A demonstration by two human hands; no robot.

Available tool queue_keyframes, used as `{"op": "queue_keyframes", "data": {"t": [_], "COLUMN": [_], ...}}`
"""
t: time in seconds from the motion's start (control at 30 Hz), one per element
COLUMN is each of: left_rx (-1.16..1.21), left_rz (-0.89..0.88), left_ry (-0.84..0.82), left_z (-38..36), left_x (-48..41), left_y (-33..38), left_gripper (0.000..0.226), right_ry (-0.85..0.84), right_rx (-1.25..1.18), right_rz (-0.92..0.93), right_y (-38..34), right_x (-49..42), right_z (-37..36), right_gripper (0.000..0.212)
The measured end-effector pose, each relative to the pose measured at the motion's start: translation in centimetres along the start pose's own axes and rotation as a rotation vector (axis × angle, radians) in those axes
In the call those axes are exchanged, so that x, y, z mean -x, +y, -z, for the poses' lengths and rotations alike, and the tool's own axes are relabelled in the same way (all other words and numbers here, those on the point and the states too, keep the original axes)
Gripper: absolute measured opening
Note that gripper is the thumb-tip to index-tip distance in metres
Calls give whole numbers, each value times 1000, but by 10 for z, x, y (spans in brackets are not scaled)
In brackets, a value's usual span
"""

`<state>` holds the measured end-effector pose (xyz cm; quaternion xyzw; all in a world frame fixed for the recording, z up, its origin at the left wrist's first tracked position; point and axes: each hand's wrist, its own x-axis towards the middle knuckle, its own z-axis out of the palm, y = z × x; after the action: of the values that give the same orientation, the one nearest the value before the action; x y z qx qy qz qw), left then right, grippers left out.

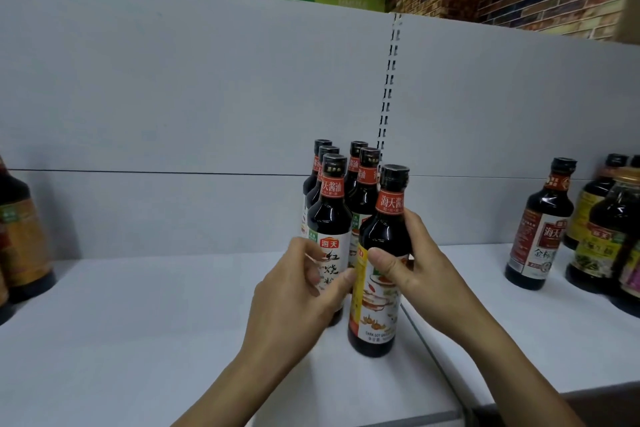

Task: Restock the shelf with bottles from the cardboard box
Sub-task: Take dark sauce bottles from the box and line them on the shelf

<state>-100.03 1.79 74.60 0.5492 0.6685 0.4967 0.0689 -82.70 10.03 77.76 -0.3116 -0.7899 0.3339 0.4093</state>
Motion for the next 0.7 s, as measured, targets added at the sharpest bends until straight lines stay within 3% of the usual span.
{"op": "queue_keyframes", "data": {"t": [0.3,0.7], "left_rx": [25,41], "left_rz": [63,129], "left_ry": [-52,-36], "left_z": [-6,-25], "left_x": [-15,-24], "left_y": [-12,-13], "left_gripper": [68,45], "right_ry": [40,37], "right_rx": [-7,-13], "right_rz": [-12,0], "right_y": [14,40], "right_x": [-15,-33], "right_z": [-1,-1], "right_gripper": [63,77]}}
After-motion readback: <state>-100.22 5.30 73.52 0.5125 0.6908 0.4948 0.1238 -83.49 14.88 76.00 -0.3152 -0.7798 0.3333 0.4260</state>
